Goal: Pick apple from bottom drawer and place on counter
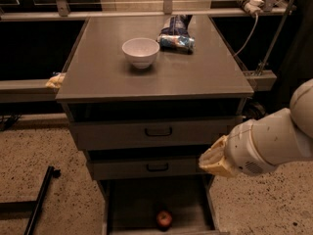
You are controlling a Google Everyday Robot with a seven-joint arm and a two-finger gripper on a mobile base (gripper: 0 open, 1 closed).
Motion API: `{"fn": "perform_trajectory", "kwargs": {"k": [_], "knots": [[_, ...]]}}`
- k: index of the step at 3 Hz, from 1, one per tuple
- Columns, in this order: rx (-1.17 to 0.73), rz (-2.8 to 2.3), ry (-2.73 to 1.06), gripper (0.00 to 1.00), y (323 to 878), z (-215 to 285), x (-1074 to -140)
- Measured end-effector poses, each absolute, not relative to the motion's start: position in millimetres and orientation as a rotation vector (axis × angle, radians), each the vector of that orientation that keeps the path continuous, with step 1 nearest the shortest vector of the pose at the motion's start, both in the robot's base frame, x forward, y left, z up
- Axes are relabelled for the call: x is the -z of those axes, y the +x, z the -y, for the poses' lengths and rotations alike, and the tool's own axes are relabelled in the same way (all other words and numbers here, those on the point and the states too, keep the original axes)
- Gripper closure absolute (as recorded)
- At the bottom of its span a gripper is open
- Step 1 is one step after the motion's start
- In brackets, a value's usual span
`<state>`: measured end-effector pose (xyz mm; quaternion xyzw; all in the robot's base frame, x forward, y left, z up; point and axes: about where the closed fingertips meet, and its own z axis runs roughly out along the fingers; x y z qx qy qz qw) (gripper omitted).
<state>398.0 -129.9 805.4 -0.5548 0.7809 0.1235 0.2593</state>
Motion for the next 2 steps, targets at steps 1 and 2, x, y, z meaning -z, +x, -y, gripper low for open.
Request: {"fn": "perform_trajectory", "kwargs": {"k": [1, 2], "knots": [[-0.341, -2.137, -1.526, 1.00, 383, 131, -739], [-0.391, -2.169, -1.564, 1.00, 356, 129, -637]]}}
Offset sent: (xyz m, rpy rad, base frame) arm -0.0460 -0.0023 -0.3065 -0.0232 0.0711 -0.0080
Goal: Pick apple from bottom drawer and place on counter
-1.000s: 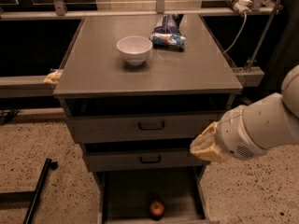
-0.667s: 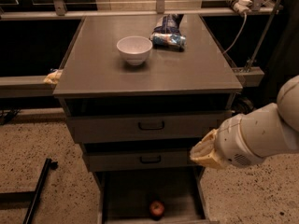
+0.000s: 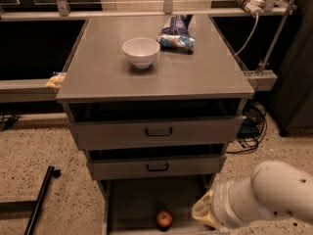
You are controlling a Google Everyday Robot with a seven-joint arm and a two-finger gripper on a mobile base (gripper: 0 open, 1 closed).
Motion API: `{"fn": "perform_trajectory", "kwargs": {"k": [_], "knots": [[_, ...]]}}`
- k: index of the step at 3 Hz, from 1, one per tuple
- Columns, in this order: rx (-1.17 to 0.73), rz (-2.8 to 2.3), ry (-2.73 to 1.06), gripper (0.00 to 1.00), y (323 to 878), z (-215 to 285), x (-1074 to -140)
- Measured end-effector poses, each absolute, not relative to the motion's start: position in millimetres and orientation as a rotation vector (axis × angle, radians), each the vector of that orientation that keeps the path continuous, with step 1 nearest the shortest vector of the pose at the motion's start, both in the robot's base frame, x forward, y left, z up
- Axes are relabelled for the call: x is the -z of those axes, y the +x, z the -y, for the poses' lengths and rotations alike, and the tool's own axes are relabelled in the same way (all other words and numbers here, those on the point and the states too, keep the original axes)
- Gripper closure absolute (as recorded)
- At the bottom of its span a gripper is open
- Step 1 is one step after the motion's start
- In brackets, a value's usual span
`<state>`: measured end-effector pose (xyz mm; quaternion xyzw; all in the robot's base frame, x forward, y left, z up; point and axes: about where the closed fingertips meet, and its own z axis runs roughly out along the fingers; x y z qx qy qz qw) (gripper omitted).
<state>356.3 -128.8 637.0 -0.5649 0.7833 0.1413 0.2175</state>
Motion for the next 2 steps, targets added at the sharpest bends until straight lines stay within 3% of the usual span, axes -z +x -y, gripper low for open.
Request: {"fn": "perform_trajectory", "kwargs": {"k": [2], "knots": [[-0.497, -2.197, -1.542, 1.00, 359, 118, -462]]}}
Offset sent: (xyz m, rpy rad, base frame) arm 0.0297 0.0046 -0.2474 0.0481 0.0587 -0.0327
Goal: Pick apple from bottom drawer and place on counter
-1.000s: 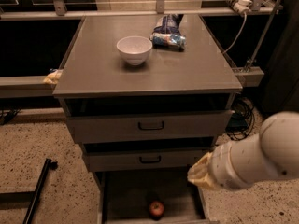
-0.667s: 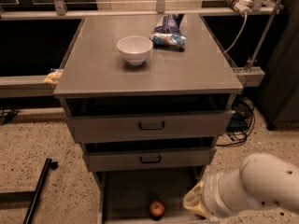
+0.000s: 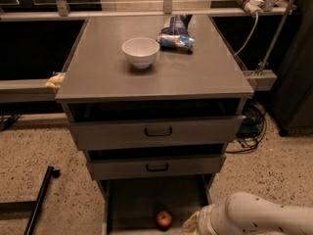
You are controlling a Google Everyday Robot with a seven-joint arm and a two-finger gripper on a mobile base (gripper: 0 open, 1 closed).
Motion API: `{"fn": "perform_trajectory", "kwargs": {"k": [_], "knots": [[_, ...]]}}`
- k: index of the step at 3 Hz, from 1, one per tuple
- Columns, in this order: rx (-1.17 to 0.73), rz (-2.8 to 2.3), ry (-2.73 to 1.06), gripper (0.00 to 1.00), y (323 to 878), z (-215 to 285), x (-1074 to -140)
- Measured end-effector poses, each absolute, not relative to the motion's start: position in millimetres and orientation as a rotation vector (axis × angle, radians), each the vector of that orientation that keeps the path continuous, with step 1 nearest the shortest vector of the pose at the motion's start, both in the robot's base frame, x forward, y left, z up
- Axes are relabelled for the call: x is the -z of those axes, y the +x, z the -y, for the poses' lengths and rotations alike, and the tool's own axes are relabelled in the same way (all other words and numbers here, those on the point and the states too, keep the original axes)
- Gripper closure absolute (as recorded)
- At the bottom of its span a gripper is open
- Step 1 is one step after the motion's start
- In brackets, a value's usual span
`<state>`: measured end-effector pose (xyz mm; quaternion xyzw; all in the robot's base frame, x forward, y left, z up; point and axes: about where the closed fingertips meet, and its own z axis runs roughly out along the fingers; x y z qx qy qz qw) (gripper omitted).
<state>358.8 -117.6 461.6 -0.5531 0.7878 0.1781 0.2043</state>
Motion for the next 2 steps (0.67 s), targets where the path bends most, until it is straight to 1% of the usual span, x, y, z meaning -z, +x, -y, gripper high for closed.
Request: {"fn": "perform_trajectory", "kwargs": {"k": [1, 2], "knots": [[-0.496, -2.197, -1.543, 1.00, 359, 118, -462], [-0.476, -2.178, -1.558, 1.00, 358, 114, -428]]}}
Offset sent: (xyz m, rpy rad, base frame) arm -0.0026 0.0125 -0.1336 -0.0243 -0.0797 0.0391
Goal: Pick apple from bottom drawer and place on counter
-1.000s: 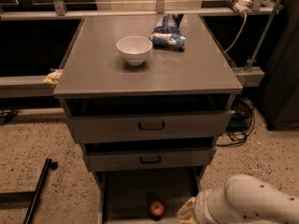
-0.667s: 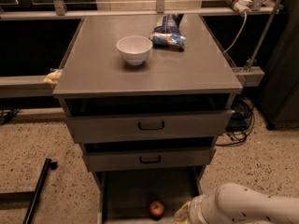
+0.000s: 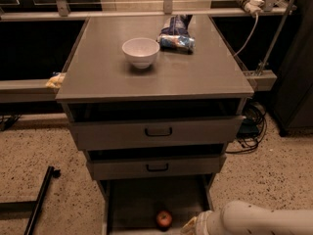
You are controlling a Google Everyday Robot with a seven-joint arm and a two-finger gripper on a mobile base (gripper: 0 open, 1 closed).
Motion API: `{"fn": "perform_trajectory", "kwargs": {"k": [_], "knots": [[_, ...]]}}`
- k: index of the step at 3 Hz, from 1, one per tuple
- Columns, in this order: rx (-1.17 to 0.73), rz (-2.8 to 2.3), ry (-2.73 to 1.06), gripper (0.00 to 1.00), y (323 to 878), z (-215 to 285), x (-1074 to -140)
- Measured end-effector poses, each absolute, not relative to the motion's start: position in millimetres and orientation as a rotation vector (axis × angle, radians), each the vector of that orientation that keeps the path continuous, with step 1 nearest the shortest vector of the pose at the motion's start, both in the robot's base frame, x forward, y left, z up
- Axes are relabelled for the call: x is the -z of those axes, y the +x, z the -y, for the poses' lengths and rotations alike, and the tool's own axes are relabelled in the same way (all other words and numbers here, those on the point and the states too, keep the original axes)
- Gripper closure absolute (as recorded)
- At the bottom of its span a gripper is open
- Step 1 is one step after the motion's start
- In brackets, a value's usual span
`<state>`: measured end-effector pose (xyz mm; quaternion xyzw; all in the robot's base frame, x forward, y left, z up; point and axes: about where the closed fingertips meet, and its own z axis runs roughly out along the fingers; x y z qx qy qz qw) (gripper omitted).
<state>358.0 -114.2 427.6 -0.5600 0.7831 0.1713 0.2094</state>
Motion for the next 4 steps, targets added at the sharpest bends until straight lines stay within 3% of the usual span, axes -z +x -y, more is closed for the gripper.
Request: {"fn": "perform_trajectory", "kwargs": {"k": [2, 3, 4], "knots": [[-0.323, -1.928, -1.613, 1.00, 435, 107, -319], [-0.480, -1.902, -1.599, 1.00, 450, 85, -240], [-0.467, -1.891, -1.609, 1.00, 450, 85, -246]]}}
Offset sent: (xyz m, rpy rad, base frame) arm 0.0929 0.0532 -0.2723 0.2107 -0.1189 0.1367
